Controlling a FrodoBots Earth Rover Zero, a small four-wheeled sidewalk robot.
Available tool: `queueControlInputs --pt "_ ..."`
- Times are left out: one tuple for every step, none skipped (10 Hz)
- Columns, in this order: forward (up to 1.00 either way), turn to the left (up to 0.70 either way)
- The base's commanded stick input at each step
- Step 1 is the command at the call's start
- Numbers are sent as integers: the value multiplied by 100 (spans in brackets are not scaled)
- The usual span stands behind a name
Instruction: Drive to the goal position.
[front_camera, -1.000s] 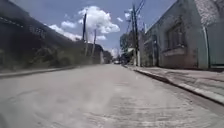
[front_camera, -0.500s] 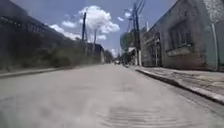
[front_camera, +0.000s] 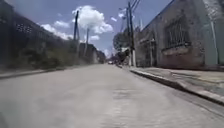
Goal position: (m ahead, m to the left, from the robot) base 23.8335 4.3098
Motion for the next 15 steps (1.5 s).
queueControlInputs --pt "85 0" --pt "85 0" --pt "85 0" --pt "85 0" --pt "85 0" --pt "85 0" --pt "85 0" --pt "85 0" --pt "85 0" --pt "85 0" --pt "85 0" --pt "85 0" --pt "85 0" --pt "85 0" --pt "85 0"
